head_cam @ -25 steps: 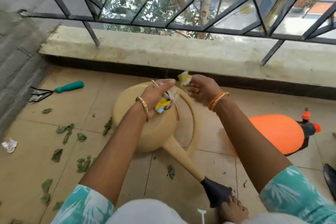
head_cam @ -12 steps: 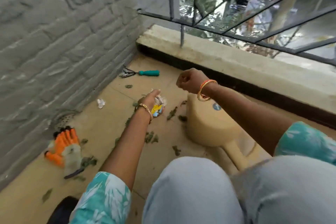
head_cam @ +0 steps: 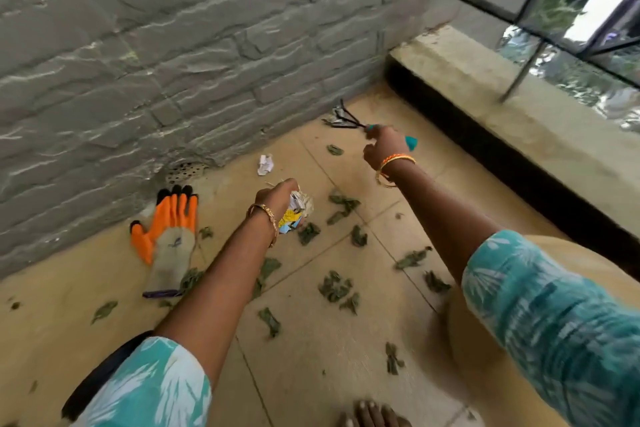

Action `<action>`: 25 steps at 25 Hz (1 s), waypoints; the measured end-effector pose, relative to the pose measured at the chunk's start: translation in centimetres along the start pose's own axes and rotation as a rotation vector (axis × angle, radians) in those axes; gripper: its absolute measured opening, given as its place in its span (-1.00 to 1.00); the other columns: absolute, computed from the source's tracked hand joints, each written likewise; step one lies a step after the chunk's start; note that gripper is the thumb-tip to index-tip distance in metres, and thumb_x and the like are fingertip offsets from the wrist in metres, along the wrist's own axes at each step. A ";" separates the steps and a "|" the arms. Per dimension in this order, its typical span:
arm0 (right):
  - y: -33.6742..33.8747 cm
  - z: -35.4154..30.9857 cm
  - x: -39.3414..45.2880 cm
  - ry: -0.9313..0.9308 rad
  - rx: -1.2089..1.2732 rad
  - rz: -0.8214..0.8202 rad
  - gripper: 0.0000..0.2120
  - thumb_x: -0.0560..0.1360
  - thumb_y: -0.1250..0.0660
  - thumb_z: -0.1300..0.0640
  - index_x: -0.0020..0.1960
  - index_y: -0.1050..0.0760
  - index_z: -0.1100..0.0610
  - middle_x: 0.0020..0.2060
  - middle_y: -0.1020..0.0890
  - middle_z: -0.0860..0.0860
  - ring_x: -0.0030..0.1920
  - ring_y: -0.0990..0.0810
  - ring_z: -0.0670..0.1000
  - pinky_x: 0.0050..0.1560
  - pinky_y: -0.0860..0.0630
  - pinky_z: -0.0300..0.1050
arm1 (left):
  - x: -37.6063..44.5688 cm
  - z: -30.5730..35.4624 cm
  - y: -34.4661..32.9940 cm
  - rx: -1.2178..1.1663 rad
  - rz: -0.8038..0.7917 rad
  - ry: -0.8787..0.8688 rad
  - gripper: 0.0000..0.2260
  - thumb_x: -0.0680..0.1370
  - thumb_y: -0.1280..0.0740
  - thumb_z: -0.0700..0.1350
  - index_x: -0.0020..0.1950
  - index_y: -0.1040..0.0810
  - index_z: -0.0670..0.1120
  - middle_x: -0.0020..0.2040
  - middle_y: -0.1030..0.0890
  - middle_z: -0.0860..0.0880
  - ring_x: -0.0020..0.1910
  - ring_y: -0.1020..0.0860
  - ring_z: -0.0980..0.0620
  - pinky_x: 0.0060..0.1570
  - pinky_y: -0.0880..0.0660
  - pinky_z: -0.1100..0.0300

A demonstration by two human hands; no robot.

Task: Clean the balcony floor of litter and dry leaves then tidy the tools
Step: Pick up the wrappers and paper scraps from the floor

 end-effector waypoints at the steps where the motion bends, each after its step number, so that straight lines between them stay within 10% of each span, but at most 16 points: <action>1: -1.0 1.0 1.7 -0.005 -0.088 -0.003 -0.64 0.45 -0.24 0.28 0.24 -0.45 0.17 0.20 -0.47 0.19 0.28 -0.37 0.18 0.22 -0.37 -0.02 | 1.1 -0.2 0.5 -0.010 0.013 0.009 -0.72 0.40 -0.39 -0.06 -0.05 -0.55 -0.26 -0.23 -0.60 -0.19 -0.57 -0.54 -0.05 -0.40 -0.54 0.16; 5: -3.7 5.5 5.6 -0.082 -0.271 -0.011 -0.50 0.48 -0.23 0.25 0.40 -0.21 0.18 0.37 -0.27 0.20 0.39 -0.20 0.22 0.36 -0.17 0.22 | 4.3 -0.9 0.8 0.012 0.014 0.011 -0.72 0.40 -0.39 -0.05 -0.07 -0.56 -0.26 -0.28 -0.57 -0.18 -0.56 -0.54 -0.07 -0.38 -0.55 0.13; 14: -3.0 6.9 4.5 -0.099 -0.119 0.263 -0.72 0.53 -0.23 0.26 0.23 -0.45 0.25 0.21 -0.40 0.21 0.22 -0.35 0.19 0.26 -0.36 0.06 | 7.6 -0.1 -1.4 0.047 0.013 0.030 -0.54 0.26 -0.43 0.08 0.00 -0.56 -0.21 -0.06 -0.63 -0.21 -0.15 -0.62 -0.20 -0.14 -0.61 -0.01; 19: -5.6 3.2 3.3 -0.045 -0.101 0.199 -0.47 0.51 -0.20 -0.18 0.32 -0.33 0.15 0.25 -0.38 0.16 0.22 -0.37 0.18 0.21 -0.35 0.12 | 8.6 0.7 -3.4 0.013 -0.056 0.008 -0.57 0.27 -0.43 0.03 -0.02 -0.55 -0.25 -0.10 -0.63 -0.21 -0.31 -0.62 -0.16 -0.20 -0.62 -0.02; 25: -6.9 4.2 4.5 -0.116 -0.066 0.111 -0.69 0.55 -0.19 0.20 0.28 -0.42 0.15 0.23 -0.34 0.22 0.21 -0.37 0.27 0.14 -0.44 0.12 | 11.7 0.2 -3.9 0.048 -0.043 -0.018 -0.23 -0.02 -0.39 0.16 0.10 -0.53 -0.21 0.03 -0.62 -0.25 -0.02 -0.61 -0.30 0.03 -0.55 -0.24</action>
Point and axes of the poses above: each hand's wrist, its own x-axis towards the middle knuckle, its own y-axis out of the back of the hand, z = x × y, the point moved 8 cm from there along x, towards the middle knuckle
